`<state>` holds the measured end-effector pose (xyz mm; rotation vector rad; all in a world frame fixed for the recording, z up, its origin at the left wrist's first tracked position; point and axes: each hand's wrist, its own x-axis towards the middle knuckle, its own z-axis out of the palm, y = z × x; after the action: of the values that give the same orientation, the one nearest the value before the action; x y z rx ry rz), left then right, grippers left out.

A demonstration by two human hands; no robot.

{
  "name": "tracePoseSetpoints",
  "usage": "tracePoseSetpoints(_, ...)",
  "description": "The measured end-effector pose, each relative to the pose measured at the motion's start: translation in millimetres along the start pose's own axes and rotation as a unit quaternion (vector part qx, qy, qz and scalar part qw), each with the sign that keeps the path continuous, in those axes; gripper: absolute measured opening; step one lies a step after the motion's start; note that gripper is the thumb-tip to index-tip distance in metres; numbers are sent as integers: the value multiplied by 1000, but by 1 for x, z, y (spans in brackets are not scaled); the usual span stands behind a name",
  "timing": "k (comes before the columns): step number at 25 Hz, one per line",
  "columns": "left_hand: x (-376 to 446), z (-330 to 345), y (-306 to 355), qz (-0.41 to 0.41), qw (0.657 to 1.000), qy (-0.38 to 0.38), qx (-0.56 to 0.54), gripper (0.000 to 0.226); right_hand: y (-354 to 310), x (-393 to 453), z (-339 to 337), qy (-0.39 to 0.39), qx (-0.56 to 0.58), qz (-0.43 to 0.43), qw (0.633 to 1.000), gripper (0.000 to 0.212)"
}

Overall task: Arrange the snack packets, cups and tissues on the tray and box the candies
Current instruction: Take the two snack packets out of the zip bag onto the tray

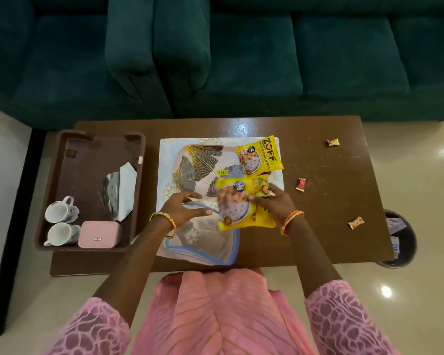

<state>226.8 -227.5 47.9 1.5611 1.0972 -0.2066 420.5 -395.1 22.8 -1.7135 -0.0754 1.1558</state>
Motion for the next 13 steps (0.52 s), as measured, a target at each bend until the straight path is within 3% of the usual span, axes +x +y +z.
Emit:
tracePoseSetpoints(4,8,-1,-4,14,976,219,13,23,25,46,-42,173,68,43,982,20)
tracePoseSetpoints(7,7,4,-10,-2,939,343,-12,22,47,80,-40,188,49,110,975,40)
tracePoseSetpoints(10,6,10,-16,-20,921,389,-2,23,57,107,-28,182,40,146,972,60)
tracePoseSetpoints(13,9,15,-20,-35,916,400,14,22,58,129,-19,190,8,155,969,63)
